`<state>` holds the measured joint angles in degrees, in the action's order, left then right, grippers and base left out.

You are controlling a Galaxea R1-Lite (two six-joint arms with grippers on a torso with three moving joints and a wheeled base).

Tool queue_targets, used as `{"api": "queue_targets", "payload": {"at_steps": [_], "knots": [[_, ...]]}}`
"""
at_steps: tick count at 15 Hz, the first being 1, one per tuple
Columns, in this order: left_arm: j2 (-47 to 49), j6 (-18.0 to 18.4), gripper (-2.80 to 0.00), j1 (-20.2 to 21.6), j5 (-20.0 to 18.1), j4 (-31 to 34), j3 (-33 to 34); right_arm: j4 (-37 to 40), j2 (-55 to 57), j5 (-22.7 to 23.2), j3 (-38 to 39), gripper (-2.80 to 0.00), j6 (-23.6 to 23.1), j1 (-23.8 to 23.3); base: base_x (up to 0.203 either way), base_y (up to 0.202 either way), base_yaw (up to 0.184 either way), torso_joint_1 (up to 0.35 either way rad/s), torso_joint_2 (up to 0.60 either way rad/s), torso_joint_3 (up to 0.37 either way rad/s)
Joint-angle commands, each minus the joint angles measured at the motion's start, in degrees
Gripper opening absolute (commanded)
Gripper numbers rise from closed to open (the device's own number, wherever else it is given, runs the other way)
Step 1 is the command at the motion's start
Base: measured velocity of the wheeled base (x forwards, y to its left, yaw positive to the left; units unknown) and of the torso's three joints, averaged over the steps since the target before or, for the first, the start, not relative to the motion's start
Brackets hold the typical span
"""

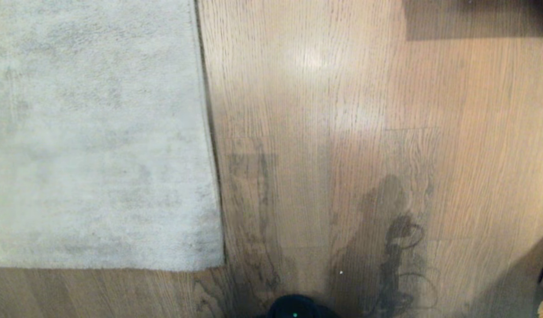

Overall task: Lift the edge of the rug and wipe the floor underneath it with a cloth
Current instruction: Put down the rag

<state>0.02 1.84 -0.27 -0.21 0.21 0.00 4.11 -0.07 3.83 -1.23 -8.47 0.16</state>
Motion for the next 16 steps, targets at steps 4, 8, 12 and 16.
{"api": "queue_targets", "payload": {"at_steps": [4, 8, 12, 16], "knots": [[-0.02, 0.0, -2.8, 0.0, 0.03, -0.03, 0.0, 0.02, 0.07, 0.04, 0.0, -2.8, -0.15, -0.02, 0.0, -0.102, -0.001, 0.003, 0.0, 0.002], [-0.02, 0.0, -2.8, 0.0, 0.03, -0.03, 0.0, 0.02, 0.07, 0.04, 0.0, -2.8, -0.15, 0.02, 0.0, 0.0, 0.0, 0.0, 0.0, 0.0], [-0.02, 0.0, -2.8, 0.0, 0.03, -0.03, 0.0, 0.02, 0.07, 0.04, 0.0, -2.8, -0.33, 0.02, 0.0, 0.0, 0.0, 0.0, 0.0, 0.0], [-0.02, 0.0, -2.8, 0.0, 0.03, -0.03, 0.0, -0.07, 0.07, 0.04, 0.0, -2.8, -1.12, 0.0, 0.0, 0.0, 0.0, 0.0, 0.0, 0.0]]}}
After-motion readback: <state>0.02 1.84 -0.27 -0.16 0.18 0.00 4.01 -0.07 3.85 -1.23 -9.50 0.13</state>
